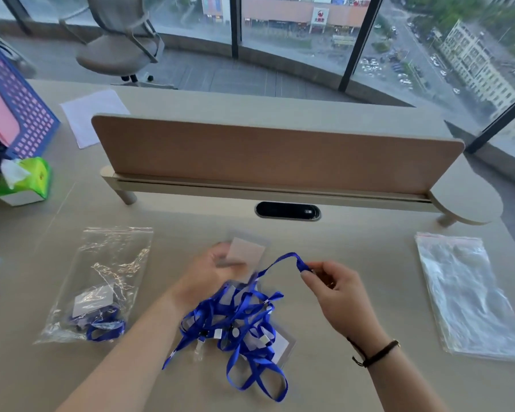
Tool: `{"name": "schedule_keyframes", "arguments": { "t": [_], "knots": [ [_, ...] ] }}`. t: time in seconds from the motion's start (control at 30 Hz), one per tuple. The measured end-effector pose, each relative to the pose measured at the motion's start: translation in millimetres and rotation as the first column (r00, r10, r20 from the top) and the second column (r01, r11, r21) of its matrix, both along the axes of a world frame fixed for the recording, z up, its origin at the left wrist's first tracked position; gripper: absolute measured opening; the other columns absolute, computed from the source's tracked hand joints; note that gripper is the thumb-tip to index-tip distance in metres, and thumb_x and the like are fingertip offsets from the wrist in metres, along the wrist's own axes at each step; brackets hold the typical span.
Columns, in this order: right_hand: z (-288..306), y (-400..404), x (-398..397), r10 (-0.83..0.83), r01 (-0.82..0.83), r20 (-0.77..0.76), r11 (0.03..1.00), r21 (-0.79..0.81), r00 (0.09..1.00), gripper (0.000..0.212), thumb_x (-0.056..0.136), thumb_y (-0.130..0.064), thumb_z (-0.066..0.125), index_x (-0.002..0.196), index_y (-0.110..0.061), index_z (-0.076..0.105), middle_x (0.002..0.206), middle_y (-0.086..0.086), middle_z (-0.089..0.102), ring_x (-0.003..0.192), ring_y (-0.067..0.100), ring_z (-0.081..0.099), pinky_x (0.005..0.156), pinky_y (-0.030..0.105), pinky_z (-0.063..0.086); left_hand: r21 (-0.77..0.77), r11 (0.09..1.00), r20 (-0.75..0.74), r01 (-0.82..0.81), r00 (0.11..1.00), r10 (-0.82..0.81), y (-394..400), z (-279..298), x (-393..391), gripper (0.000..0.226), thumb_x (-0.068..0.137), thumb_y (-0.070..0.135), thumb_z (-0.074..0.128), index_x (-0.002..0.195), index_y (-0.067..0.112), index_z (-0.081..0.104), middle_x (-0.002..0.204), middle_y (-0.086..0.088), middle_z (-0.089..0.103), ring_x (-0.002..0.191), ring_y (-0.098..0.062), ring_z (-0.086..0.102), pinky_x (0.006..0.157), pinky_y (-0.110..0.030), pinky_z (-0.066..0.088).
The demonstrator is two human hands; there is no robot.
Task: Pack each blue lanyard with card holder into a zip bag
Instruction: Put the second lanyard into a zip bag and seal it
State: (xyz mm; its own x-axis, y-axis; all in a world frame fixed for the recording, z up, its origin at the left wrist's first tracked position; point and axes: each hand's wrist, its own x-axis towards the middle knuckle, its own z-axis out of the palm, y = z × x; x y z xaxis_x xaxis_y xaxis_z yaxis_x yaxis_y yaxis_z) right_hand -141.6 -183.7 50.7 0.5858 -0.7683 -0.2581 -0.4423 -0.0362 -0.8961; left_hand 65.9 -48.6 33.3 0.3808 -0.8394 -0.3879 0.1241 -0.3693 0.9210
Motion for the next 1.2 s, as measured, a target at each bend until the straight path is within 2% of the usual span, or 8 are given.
{"name": "schedule_keyframes", "arguments": {
  "t": [0.13, 0.27, 0.4, 0.53, 0.77, 0.93, 1.0, 1.2],
  "knots": [
    [32.6, -16.9, -3.7, 0.180, -0.177, 0.048, 0.983, -0.054, 0.982, 0.019, 0.089, -0.018, 0.068, 0.077, -0.032, 0.069, 0.067, -0.003, 0.052, 0.057, 0.009, 0.042, 0.055, 0.021, 0.037, -0.059, 0.969, -0.024, 0.240, 0.970, -0.241, -9.3, 26.2, -30.6, 0.022, 0.083, 0.014, 0.077, 0.105, 0.016, 0.078, 0.138, 0.023, 0.056, 0.138, 0.003, 0.040, 0.110, -0.030, 0.039],
    [62.9, -41.9, -20.6, 0.183, -0.187, 0.139, 0.982, 0.017, 0.973, 0.024, 0.091, -0.012, 0.065, 0.073, -0.027, 0.069, 0.068, -0.001, 0.056, 0.061, 0.012, 0.044, 0.059, 0.023, 0.036, -0.021, 0.952, -0.024, 0.304, 0.952, -0.304, -23.0, 34.9, -59.4, 0.025, 0.089, 0.005, 0.069, 0.113, 0.012, 0.073, 0.120, -0.010, 0.071, 0.108, -0.019, 0.067, 0.096, -0.034, 0.051],
    [82.9, -68.5, -48.6, 0.018, -0.043, 0.249, 0.995, 0.095, 0.968, 0.023, 0.092, -0.001, 0.058, 0.077, -0.014, 0.070, 0.065, 0.001, 0.058, 0.060, 0.009, 0.045, 0.059, 0.022, 0.035, 0.041, 0.975, 0.039, 0.218, 0.975, -0.219, -35.4, 30.2, -83.3, 0.022, 0.088, 0.011, 0.067, 0.109, 0.009, 0.071, 0.107, -0.023, 0.071, 0.098, -0.036, 0.067, 0.096, -0.056, 0.050],
    [90.3, -97.5, -80.3, -0.209, 0.134, 0.338, 0.964, 0.231, 0.918, 0.025, 0.093, 0.002, 0.053, 0.077, -0.009, 0.069, 0.067, 0.007, 0.057, 0.059, 0.016, 0.046, 0.057, 0.029, 0.032, 0.135, 0.982, 0.176, 0.130, 0.973, -0.152, -48.4, 21.6, -104.4, 0.032, 0.090, 0.014, 0.067, 0.120, 0.025, 0.063, 0.110, 0.002, 0.074, 0.104, -0.013, 0.070, 0.094, -0.041, 0.056],
    [89.1, -129.9, -119.0, -0.241, 0.127, 0.425, 0.952, 0.279, 0.873, 0.024, 0.094, -0.001, 0.055, 0.076, -0.011, 0.069, 0.067, 0.005, 0.057, 0.055, 0.014, 0.049, 0.055, 0.029, 0.032, 0.285, 0.949, 0.285, -0.133, 0.957, 0.049, -68.8, 0.8, -138.1, 0.023, 0.087, 0.015, 0.072, 0.110, 0.016, 0.069, 0.096, 0.002, 0.077, 0.090, -0.014, 0.073, 0.082, -0.033, 0.060],
    [78.2, -115.4, -135.6, -0.078, -0.066, 0.456, 0.954, 0.292, 0.887, 0.013, 0.082, -0.014, 0.067, 0.072, -0.012, 0.075, 0.065, 0.008, 0.060, 0.058, 0.015, 0.046, 0.054, 0.025, 0.031, 0.304, 0.878, -0.016, -0.369, 0.920, 0.392, -79.6, -2.1, -160.5, 0.015, 0.092, 0.013, 0.068, 0.104, 0.003, 0.068, 0.080, -0.001, 0.077, 0.081, -0.025, 0.072, 0.084, -0.045, 0.059],
    [69.3, -96.9, -139.1, 0.095, -0.221, 0.400, 0.934, 0.280, 0.912, 0.011, 0.074, -0.022, 0.070, 0.069, -0.014, 0.075, 0.061, 0.006, 0.061, 0.055, 0.012, 0.046, 0.051, 0.020, 0.033, 0.300, 0.847, -0.235, -0.439, 0.826, 0.512, -88.2, 2.2, -166.6, 0.017, 0.097, 0.010, 0.061, 0.111, 0.002, 0.063, 0.098, -0.014, 0.076, 0.094, -0.035, 0.070, 0.090, -0.052, 0.056],
    [5.0, -53.7, -131.9, 0.425, -0.383, -0.044, 0.851, 0.359, 0.904, 0.012, 0.078, -0.018, 0.069, 0.068, -0.020, 0.076, 0.063, -0.002, 0.066, 0.056, 0.009, 0.055, 0.060, 0.021, 0.044, 0.267, 0.894, -0.591, -0.359, 0.672, 0.446, -99.7, 26.6, -166.3, 0.038, 0.101, 0.013, 0.040, 0.126, -0.008, 0.059, 0.123, -0.029, 0.065, 0.102, -0.037, 0.066, 0.093, -0.045, 0.051]
  ]
}}
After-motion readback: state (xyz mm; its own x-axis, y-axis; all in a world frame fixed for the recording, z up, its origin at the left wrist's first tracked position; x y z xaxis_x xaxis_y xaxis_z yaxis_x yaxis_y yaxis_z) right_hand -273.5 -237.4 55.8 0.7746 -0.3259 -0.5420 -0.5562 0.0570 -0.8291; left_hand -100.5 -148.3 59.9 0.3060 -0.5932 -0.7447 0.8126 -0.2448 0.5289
